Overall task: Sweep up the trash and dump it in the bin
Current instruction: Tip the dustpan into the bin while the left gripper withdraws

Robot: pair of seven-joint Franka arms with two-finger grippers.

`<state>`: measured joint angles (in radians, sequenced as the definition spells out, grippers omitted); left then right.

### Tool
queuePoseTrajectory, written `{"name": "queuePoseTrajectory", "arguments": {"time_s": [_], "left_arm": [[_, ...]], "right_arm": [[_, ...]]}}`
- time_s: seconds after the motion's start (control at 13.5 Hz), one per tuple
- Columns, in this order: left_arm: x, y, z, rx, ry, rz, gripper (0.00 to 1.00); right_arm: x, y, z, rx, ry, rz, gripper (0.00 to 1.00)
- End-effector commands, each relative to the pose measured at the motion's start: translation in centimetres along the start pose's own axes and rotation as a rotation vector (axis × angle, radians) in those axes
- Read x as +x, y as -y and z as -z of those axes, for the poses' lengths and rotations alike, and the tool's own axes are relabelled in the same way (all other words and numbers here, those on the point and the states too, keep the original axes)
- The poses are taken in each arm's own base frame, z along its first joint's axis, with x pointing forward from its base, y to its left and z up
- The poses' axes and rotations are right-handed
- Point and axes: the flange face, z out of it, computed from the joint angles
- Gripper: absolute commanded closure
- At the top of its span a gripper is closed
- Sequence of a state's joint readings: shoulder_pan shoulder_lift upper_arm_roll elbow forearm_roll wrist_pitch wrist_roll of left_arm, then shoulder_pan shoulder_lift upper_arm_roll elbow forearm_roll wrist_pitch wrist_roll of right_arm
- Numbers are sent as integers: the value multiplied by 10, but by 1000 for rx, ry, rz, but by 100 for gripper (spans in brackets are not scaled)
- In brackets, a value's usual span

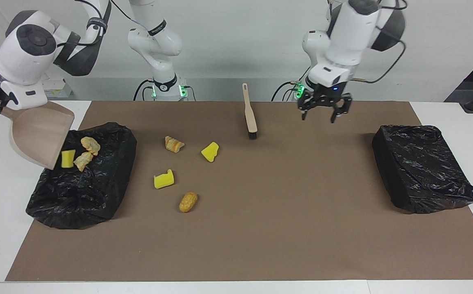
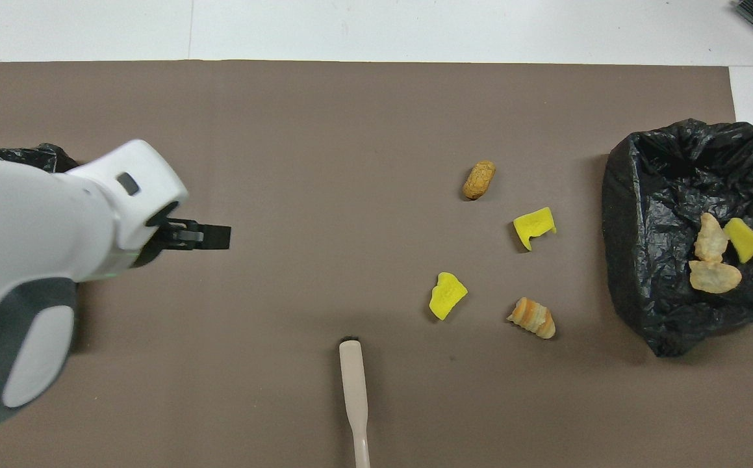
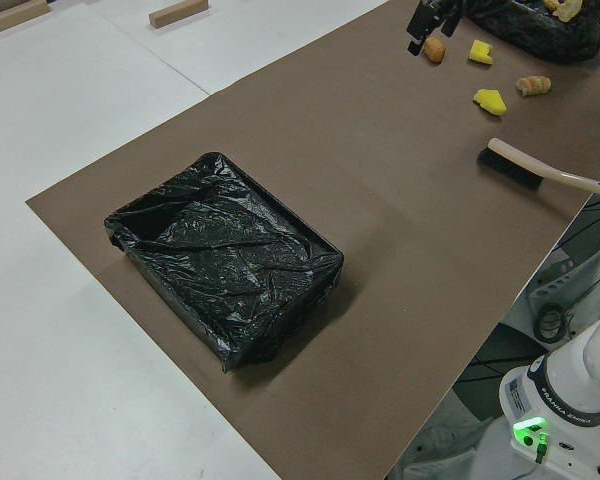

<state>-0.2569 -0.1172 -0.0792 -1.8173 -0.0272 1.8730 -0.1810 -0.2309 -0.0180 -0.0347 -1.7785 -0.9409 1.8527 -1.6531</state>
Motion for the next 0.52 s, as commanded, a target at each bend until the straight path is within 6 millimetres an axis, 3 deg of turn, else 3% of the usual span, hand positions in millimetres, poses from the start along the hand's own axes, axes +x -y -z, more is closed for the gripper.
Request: {"name": "queuePoseTrajectory", "arguments": {"time_s": [0.0, 0.22, 0.45], "left_arm": [[22, 45, 55, 33, -7, -33, 0], [28, 82, 98, 37, 22, -107, 0], [43, 92, 99, 28, 70, -109, 0]], "right_arm": [[-20, 22, 14, -12, 56, 1, 100], [-2, 15, 30, -50, -44, -30, 100], [19, 10, 33, -62, -253, -140, 100]]}}
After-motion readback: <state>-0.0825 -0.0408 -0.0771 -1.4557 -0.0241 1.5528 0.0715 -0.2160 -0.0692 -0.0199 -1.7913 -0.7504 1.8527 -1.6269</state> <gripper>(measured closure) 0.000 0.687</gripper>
